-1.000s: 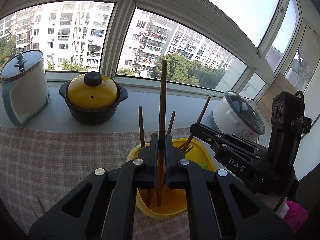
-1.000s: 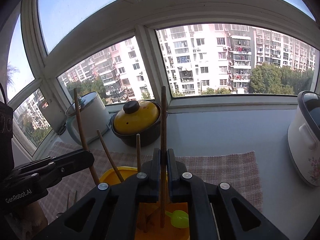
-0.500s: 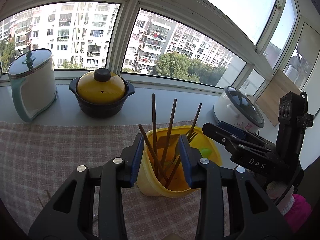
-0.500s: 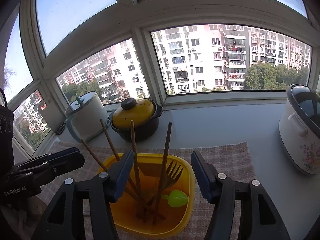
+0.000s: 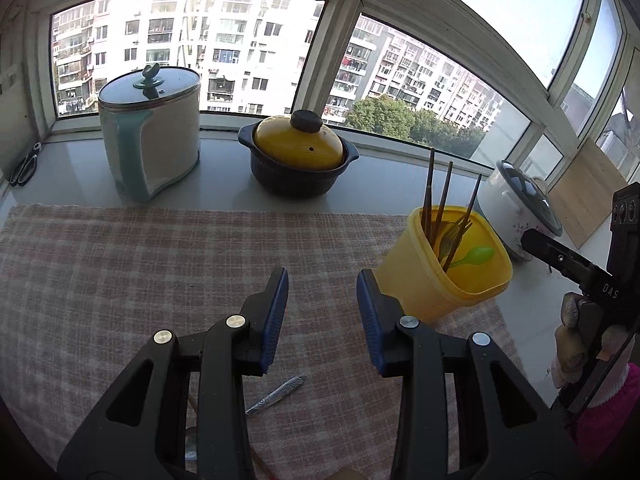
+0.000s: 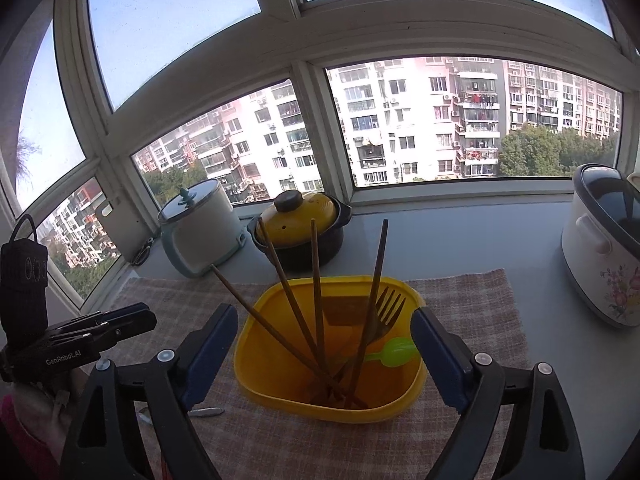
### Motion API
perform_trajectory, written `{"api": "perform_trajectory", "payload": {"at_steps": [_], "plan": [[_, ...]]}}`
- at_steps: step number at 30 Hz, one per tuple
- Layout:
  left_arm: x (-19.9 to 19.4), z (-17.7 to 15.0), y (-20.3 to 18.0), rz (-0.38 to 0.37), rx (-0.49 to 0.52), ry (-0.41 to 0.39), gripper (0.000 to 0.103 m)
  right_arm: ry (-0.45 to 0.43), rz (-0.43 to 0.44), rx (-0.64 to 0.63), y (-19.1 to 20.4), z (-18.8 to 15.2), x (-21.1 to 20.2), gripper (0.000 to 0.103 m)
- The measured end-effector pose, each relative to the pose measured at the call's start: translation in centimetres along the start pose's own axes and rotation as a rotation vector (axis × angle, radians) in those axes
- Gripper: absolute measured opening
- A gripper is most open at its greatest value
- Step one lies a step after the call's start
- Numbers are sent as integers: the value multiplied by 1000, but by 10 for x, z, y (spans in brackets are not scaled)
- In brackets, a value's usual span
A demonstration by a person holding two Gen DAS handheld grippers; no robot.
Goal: Organize utensils
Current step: 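Move both tools back to the metal spoon and last chopsticks, then close the left gripper on a chopstick beside the metal spoon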
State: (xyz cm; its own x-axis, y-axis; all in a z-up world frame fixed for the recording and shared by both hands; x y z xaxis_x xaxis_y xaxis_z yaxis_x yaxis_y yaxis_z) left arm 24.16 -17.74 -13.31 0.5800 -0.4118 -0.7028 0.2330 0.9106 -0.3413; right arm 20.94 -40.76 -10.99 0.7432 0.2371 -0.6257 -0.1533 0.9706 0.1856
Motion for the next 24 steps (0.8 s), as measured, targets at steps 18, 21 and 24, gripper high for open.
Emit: {"api": "perform_trajectory", "payload": {"at_steps": [18, 21, 24], "plan": [[23, -86, 117, 119, -167, 206, 35, 165, 133, -69, 79, -65, 20, 84], [34, -97, 125, 106, -224, 252, 35, 189, 145, -100, 88, -74, 25, 82], [42, -103, 130, 109, -248, 278, 35, 206, 157, -118, 95, -78, 29, 80]]}}
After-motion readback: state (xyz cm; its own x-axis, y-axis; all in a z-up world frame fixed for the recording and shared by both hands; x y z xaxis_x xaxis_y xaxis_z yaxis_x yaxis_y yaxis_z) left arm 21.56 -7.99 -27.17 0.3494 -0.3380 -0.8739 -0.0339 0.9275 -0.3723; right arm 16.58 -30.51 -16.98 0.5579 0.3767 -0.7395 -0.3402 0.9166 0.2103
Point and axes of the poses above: each gripper's, at about its wrist camera, not at the fingertips, and x roughly the way its jaws point, y to its left, z to its top, the point moved 9 cm from there along x, roughly the way its jaws point, and after that the axes turned 4 degrees about -x, right-handed, at the moved point
